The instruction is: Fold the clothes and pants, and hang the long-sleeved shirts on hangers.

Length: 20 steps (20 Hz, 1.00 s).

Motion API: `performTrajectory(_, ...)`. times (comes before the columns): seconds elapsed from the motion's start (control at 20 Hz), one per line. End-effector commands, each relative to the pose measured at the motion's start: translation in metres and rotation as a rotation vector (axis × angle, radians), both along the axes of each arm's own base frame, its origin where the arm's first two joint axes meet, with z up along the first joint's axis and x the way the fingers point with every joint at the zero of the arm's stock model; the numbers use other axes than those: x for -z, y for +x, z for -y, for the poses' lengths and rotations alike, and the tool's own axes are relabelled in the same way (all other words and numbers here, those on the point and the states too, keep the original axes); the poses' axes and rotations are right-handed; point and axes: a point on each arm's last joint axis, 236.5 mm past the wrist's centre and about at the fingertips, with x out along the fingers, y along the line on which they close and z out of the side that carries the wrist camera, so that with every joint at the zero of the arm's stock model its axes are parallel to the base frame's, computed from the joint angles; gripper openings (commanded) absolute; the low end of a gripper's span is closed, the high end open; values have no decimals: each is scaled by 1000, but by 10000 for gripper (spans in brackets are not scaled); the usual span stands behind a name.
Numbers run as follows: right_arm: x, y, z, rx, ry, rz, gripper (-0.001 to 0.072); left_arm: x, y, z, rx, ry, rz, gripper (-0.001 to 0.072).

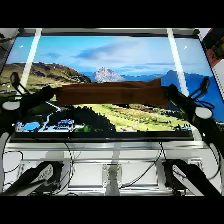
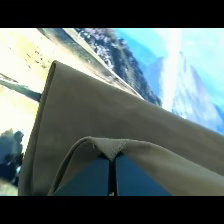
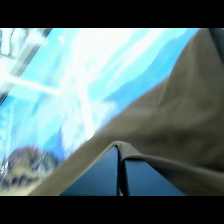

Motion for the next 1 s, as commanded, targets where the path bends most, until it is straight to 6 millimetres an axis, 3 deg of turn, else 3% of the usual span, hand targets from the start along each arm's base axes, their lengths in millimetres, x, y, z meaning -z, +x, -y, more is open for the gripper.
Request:
performTrajectory(0.0, 25, 52, 5, 52, -33, -43, 10, 30, 24, 5, -52, 28, -25, 17)
performTrajectory(0.2, 51, 97, -1, 29, -14, -91, 10, 41, 40, -11, -118, 50, -26, 17)
performTrajectory(0.35, 61, 112, -2, 25, -16, -102, 11, 45, 46, -20, -148, 71, -23, 19)
performTrajectory(0.4, 63, 113, -2, 22, -21, -104, 44, 45, 46, -21, -152, 76, -21, 122)
performTrajectory(0.5, 62, 112, -4, 12, -21, -105, 615, 41, 47, -22, -151, 79, -13, 716)
performTrajectory(0.55, 61, 111, -5, -2, -25, -105, 683, 36, 48, -23, -146, 81, -3, 717)
performTrajectory(0.8, 46, 102, 5, -49, -24, -106, 683, -9, 46, -41, -164, 102, 85, 710)
performTrajectory(0.85, 44, 99, 10, -62, -22, -113, 683, -7, 42, -42, -153, 71, 66, 684)
performTrajectory(0.9, 44, 95, 13, -81, -21, -125, 683, 1, 33, -40, -117, 21, 20, 602)
performTrajectory(0.95, 44, 90, 17, -98, -20, -136, 682, 11, 24, -37, -75, -20, -31, 592)
